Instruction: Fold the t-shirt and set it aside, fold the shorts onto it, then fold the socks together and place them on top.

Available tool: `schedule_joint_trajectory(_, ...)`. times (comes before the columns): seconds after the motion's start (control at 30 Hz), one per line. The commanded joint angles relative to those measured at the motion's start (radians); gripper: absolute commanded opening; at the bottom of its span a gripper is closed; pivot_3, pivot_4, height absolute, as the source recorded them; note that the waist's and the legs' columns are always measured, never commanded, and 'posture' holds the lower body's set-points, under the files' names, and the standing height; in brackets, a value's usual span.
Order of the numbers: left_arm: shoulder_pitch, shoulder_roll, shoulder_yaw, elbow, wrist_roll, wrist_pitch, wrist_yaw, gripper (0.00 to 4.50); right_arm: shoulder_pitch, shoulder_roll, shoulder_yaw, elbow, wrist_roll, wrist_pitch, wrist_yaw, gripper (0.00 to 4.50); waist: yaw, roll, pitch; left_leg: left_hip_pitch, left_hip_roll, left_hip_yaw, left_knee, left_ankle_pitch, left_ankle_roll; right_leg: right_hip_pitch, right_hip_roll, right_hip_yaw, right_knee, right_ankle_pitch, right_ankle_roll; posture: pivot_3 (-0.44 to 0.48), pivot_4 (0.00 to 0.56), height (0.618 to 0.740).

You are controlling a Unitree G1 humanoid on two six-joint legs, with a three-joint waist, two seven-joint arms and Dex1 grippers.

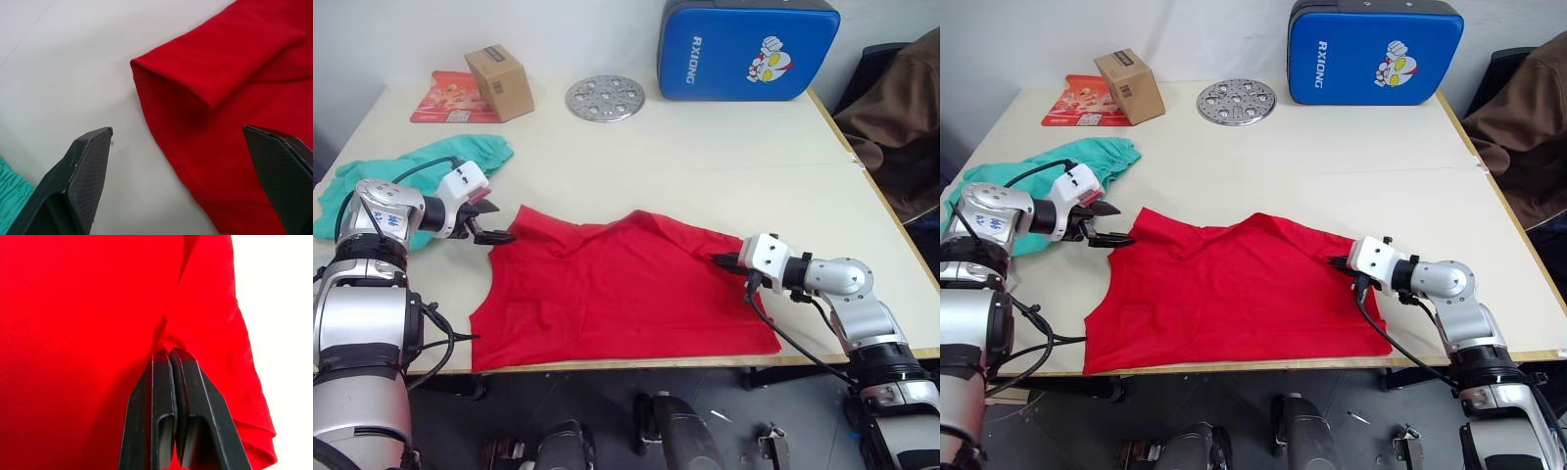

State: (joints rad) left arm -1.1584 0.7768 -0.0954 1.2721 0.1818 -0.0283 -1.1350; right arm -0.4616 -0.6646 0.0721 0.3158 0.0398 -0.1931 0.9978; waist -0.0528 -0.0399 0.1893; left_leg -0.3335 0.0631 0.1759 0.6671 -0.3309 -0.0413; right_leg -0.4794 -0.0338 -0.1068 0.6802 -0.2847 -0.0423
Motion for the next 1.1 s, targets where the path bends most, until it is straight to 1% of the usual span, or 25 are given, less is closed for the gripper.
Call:
schedule_joint_trajectory(0.03, 0.005, -0.008, 0.022, -0.005, -0.016, -0.01, 0.018, 4.47, 0.001, -0.011, -0.011, -0.025, 0.01, -0.005, -0.004, 0.0, 0.001, 0.0, 0.0, 0.0, 0.0, 0.0, 0.0, 0.0, 0.0, 0.0, 0.0, 0.0, 0.0, 0.0, 0.0, 0.0, 0.15, 0.74)
schedule_joint_trajectory(0.33, 0.009, -0.066, 0.034, 0.002, -0.02, -0.032, 0.055, 4.47, -0.004, -0.009, -0.01, -0.022, 0.007, 0.004, -0.006, 0.0, -0.003, 0.0, 0.0, 0.0, 0.0, 0.0, 0.0, 0.0, 0.0, 0.0, 0.0, 0.0, 0.0, 0.0, 0.0, 0.0, 0.15, 0.74)
schedule_joint_trajectory(0.43, 0.011, -0.07, 0.036, 0.003, -0.017, -0.034, 0.063, 3.84, -0.001, -0.009, -0.011, -0.025, 0.007, 0.008, -0.007, 0.0, -0.003, 0.0, 0.0, 0.0, 0.0, 0.0, 0.0, 0.0, 0.0, 0.0, 0.001, 0.0, 0.0, 0.0, 0.0, 0.0, 0.15, 0.74)
schedule_joint_trajectory(0.47, 0.011, -0.07, 0.036, 0.004, -0.017, -0.032, 0.064, 3.55, 0.001, -0.009, -0.011, -0.026, 0.007, 0.009, -0.008, 0.0, -0.003, 0.0, 0.0, 0.0, 0.0, 0.0, 0.0, 0.0, 0.0, 0.0, 0.001, 0.0, 0.0, 0.0, 0.0, 0.0, 0.15, 0.74)
schedule_joint_trajectory(0.67, 0.008, -0.075, 0.042, 0.009, -0.023, 0.011, 0.046, 1.49, 0.007, -0.006, -0.013, -0.034, 0.009, 0.016, -0.013, 0.0, -0.002, 0.0, 0.0, 0.0, 0.0, 0.0, 0.0, 0.0, 0.0, 0.0, 0.0, 0.0, 0.0, 0.0, 0.0, 0.0, 0.15, 0.74)
schedule_joint_trajectory(0.7, -0.002, -0.078, 0.047, 0.013, -0.031, 0.062, 0.025, 1.23, 0.007, -0.006, -0.014, -0.035, 0.01, 0.017, -0.014, 0.0, -0.002, 0.0, 0.0, 0.0, 0.0, 0.0, 0.0, 0.0, 0.0, 0.0, 0.0, 0.0, 0.0, 0.0, 0.0, 0.0, 0.15, 0.74)
schedule_joint_trajectory(0.8, -0.036, -0.08, 0.047, 0.019, -0.039, 0.214, -0.06, 0.19, 0.008, -0.004, -0.013, -0.037, 0.011, 0.019, -0.016, 0.0, -0.002, 0.0, 0.0, 0.0, 0.0, 0.0, 0.0, 0.0, 0.0, 0.0, 0.001, 0.0, 0.0, 0.0, 0.0, 0.0, 0.15, 0.74)
schedule_joint_trajectory(0.83, -0.048, -0.08, 0.046, 0.019, -0.041, 0.266, -0.088, 0.01, 0.007, -0.003, -0.013, -0.038, 0.011, 0.019, -0.017, 0.0, -0.002, 0.0, 0.0, 0.0, 0.0, 0.0, 0.0, 0.0, 0.0, 0.0, 0.001, 0.0, 0.0, 0.0, 0.0, 0.0, 0.15, 0.74)
schedule_joint_trajectory(1.0, -0.118, -0.076, 0.087, 0.031, -0.083, 0.511, -0.12, 0.01, 0.009, 0.001, -0.011, -0.04, 0.012, 0.02, -0.02, 0.0, -0.001, 0.0, 0.0, -0.001, 0.0, 0.0, 0.0, 0.0, 0.0, 0.0, 0.001, 0.0, 0.0, 0.0, 0.0, 0.0, 0.15, 0.74)
schedule_joint_trajectory(1.1, -0.139, -0.067, 0.113, 0.027, -0.105, 0.589, -0.103, 0.01, 0.011, 0.005, -0.009, -0.04, 0.012, 0.019, -0.022, 0.0, -0.003, 0.0, 0.0, 0.0, 0.0, 0.0, 0.0, 0.0, 0.0, 0.0, 0.001, 0.0, 0.0, 0.0, 0.0, 0.0, 0.15, 0.74)
